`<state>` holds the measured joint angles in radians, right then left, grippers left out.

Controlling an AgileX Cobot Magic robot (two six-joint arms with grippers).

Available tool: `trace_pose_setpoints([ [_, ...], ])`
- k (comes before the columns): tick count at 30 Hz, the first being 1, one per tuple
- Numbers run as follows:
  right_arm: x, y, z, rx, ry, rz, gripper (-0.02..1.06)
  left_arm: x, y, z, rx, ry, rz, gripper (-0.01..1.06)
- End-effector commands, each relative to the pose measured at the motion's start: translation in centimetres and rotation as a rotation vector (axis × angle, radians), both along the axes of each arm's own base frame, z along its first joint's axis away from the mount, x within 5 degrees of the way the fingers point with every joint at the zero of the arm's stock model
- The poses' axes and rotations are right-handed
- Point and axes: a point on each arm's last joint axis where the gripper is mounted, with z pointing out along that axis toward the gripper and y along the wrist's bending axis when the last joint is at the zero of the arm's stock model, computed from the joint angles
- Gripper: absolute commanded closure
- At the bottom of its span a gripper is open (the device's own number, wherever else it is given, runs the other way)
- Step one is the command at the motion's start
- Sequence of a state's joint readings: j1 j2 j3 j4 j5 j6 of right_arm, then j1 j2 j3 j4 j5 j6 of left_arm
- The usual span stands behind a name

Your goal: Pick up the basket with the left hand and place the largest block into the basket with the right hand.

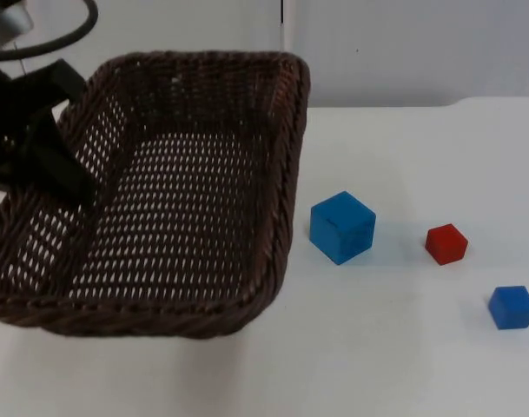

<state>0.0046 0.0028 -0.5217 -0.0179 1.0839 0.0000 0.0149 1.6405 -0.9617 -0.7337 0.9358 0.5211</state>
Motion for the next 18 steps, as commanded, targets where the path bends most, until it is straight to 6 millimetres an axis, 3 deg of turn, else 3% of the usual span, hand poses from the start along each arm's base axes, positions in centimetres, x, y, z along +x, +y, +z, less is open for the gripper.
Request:
trace_pose_setpoints([
  [1,0.0,0.0,-0.1,-0.012,-0.005,0.004,0.00,-0.7,0.0,0.0,-0.036,0.025,0.025,1.05],
  [10,0.0,0.0,-0.1,-0.012,-0.005,0.004,0.00,-2.1,3.0,0.3,-0.043,0.026,0.125,1.05],
  [18,0.0,0.0,-0.1,-0.015,-0.005,0.002,0.00,-3.5,3.3,1.9,-0.012,-0.053,0.118,1.05],
])
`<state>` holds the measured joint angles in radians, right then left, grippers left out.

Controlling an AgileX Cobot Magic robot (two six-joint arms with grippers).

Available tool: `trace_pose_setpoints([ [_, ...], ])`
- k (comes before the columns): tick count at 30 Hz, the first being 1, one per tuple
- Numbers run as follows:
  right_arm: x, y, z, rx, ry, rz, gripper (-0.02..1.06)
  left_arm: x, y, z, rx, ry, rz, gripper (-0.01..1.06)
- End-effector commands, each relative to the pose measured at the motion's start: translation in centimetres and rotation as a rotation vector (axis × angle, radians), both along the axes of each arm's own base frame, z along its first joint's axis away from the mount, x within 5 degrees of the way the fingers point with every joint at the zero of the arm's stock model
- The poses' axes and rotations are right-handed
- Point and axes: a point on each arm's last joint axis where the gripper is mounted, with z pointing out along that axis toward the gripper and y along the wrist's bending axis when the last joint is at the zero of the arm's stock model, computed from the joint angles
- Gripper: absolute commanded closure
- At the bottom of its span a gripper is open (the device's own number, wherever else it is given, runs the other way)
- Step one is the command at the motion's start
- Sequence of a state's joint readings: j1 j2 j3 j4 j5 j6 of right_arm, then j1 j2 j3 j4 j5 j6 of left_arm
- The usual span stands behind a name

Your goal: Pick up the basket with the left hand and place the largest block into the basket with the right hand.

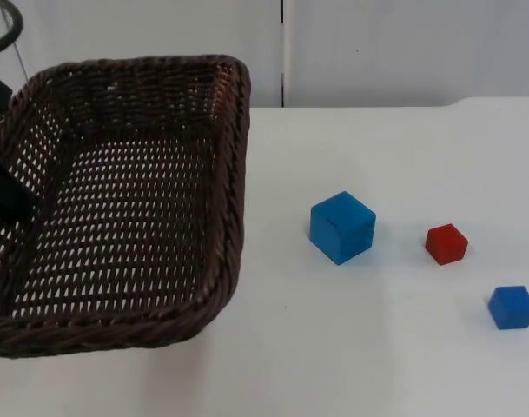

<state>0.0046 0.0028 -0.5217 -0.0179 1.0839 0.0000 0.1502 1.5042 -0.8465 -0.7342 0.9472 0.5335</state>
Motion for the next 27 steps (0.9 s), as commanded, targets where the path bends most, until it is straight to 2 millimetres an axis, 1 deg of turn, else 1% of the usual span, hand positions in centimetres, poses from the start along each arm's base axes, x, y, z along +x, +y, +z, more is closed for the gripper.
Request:
trace_pose_setpoints([
  [1,0.0,0.0,-0.1,-0.015,-0.005,0.002,0.00,-0.4,-0.1,0.8,-0.009,-0.034,-0.001,1.05],
  [16,0.1,0.0,-0.1,-0.016,-0.008,0.002,0.00,-0.5,-0.1,0.9,0.000,-0.034,-0.010,1.05],
  [22,0.0,0.0,0.6,-0.017,-0.050,0.001,0.00,-0.5,-0.1,0.9,0.000,-0.036,-0.014,1.05],
  [25,0.9,0.0,1.5,-0.012,-0.082,0.005,0.00,-0.5,-0.1,0.9,0.000,-0.036,-0.014,1.05],
  [27,2.0,0.0,1.9,-0.013,-0.089,0.006,0.00,-0.5,-0.1,0.9,0.000,-0.036,-0.014,1.05],
])
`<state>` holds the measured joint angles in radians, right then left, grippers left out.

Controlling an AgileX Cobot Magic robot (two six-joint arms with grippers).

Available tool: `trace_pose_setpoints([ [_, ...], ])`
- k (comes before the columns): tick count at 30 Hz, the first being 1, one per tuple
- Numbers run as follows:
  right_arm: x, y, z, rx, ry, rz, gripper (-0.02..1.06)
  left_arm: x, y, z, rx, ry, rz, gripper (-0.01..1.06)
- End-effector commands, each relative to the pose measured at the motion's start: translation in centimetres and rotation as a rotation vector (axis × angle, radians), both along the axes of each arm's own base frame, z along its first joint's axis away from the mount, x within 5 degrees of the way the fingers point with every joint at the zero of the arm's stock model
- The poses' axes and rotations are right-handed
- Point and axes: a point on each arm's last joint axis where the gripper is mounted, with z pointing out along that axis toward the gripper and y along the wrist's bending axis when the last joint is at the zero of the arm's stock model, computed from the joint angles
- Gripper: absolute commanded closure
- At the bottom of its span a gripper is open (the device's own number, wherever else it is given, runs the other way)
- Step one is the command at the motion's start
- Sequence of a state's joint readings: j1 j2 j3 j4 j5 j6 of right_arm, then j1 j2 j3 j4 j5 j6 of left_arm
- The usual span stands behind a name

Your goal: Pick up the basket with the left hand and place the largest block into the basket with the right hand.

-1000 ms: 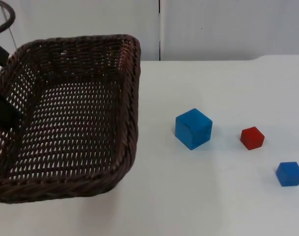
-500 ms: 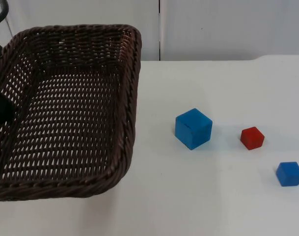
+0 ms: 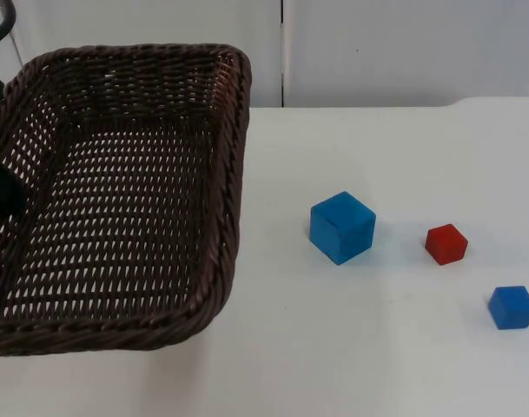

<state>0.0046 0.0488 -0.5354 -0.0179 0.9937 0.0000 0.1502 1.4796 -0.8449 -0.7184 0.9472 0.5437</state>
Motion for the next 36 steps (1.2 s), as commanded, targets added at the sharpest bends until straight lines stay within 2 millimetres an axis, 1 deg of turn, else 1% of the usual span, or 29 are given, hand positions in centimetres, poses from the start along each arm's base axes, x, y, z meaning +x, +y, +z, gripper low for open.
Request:
trace_pose_setpoints([
  [1,1.1,0.0,0.8,-0.012,-0.031,0.004,0.00,-0.2,-0.2,0.4,-0.019,-0.010,0.002,1.05],
  [4,3.1,0.0,1.3,-0.013,-0.015,0.005,0.01,-0.2,-0.2,0.4,-0.019,-0.010,0.002,1.05],
  [5,3.1,0.0,1.3,-0.013,-0.015,0.005,0.01,-0.2,-0.2,0.4,-0.019,-0.010,0.002,1.05],
  [6,4.2,0.0,1.2,-0.013,0.019,0.006,0.01,-0.2,-0.2,0.4,-0.019,-0.010,0.002,1.05],
  [9,6.4,0.0,1.1,-0.013,0.070,0.007,0.01,-0.2,-0.2,0.4,-0.019,-0.010,0.002,1.05],
  [10,6.4,0.0,1.1,-0.013,0.070,0.007,0.01,-0.2,-0.2,0.4,-0.019,-0.010,0.002,1.05],
  [14,9.0,0.0,0.7,-0.013,0.122,0.008,0.01,-0.2,-0.2,0.4,-0.019,-0.010,0.002,1.05],
  [15,9.5,0.1,0.7,-0.011,0.137,0.009,0.01,-0.2,-0.2,0.4,-0.019,-0.010,0.002,1.05],
  [16,9.5,0.1,0.7,-0.011,0.137,0.009,0.01,-0.2,-0.2,0.4,-0.019,-0.010,0.002,1.05],
  [19,11.3,0.1,1.2,-0.003,0.201,0.004,0.01,-0.2,-0.2,0.4,-0.019,-0.010,0.002,1.05],
  [21,12.3,0.2,2.2,0.010,0.213,0.013,0.01,-0.2,-0.2,0.4,-0.018,-0.012,-0.001,1.05],
  [22,12.3,0.2,2.2,0.010,0.213,0.013,0.01,-0.2,-0.2,0.4,-0.018,-0.012,-0.001,1.05],
  [23,12.9,0.2,2.5,0.009,0.223,0.018,0.01,-0.2,-0.2,0.4,-0.018,-0.012,-0.001,1.05],
  [24,13.7,0.3,3.3,0.011,0.223,0.034,0.01,-0.2,-0.2,0.4,-0.018,-0.012,-0.001,1.05],
  [25,14.1,0.4,3.4,0.009,0.226,0.037,0.01,-0.2,-0.2,0.4,-0.018,-0.012,-0.001,1.05],
  [26,15.0,0.6,3.8,0.020,0.237,0.054,0.01,-0.2,-0.2,0.4,-0.018,-0.012,-0.001,1.05],
  [27,15.0,0.6,3.8,0.020,0.237,0.054,0.01,-0.2,-0.2,0.4,-0.018,-0.012,-0.001,1.05],
  [28,15.7,0.7,4.0,0.032,0.241,0.069,0.01,-0.2,-0.2,0.4,-0.018,-0.012,-0.001,1.05],
  [30,16.8,0.9,4.0,0.036,0.262,0.096,0.01,-0.2,-0.2,0.4,-0.017,-0.013,-0.003,1.05],
  [32,18.6,1.3,3.7,0.033,0.306,0.151,0.01,-0.2,-0.2,0.4,-0.019,-0.013,-0.002,1.05],
  [33,18.6,1.3,3.7,0.033,0.306,0.151,0.01,-0.2,-0.2,0.4,-0.019,-0.013,-0.002,1.05],
  [36,20.8,1.9,3.2,0.039,0.354,0.191,0.01,-0.2,-0.2,0.4,-0.020,-0.013,-0.001,1.05],
])
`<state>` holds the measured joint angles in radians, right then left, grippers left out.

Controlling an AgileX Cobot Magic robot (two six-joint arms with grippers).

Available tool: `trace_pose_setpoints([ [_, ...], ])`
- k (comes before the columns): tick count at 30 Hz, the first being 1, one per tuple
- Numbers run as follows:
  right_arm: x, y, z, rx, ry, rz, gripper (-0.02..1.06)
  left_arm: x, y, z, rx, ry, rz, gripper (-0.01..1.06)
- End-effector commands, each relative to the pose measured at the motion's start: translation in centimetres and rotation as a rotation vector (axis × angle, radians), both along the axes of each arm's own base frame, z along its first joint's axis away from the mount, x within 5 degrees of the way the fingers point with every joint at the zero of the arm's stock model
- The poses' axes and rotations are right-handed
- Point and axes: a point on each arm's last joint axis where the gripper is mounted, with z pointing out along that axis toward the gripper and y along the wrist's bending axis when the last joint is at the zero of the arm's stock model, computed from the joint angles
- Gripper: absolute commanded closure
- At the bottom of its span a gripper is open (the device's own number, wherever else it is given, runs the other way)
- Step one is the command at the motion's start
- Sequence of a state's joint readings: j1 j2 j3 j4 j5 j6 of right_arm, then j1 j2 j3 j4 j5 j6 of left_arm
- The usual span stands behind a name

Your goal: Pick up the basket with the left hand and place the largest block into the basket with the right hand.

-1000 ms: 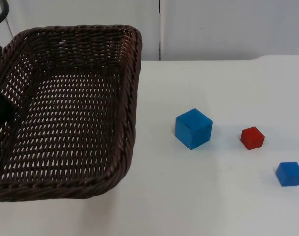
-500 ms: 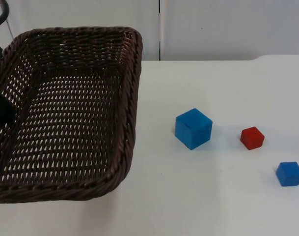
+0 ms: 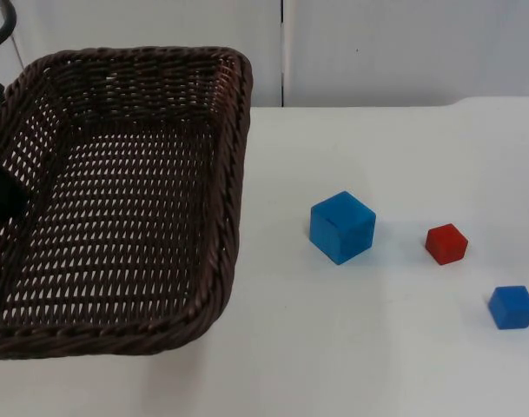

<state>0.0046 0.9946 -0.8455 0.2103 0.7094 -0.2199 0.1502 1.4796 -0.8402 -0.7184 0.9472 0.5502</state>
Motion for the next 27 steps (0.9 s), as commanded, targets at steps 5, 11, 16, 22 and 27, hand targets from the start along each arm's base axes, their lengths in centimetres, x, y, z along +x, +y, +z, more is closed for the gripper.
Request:
trace_pose_setpoints([
  [5,4.3,2.5,-0.6,0.001,0.065,0.121,0.01,-0.1,-0.2,0.5,-0.021,-0.015,0.005,1.05],
  [11,7.5,7.4,-1.6,-0.020,0.122,0.285,0.01,-0.1,-0.2,0.5,-0.021,-0.015,0.005,1.05],
  [16,8.7,12.6,-2.7,-0.041,0.176,0.438,0.01,-0.1,-0.2,0.5,-0.021,-0.015,0.005,1.05],
  [22,8.6,16.5,-4.2,-0.107,0.201,0.532,0.01,-0.1,-0.2,0.5,-0.021,-0.015,0.005,1.05],
  [27,8.3,18.1,-5.5,-0.131,0.228,0.537,0.01,-0.1,-0.1,0.4,-0.007,-0.014,-0.002,1.05],
])
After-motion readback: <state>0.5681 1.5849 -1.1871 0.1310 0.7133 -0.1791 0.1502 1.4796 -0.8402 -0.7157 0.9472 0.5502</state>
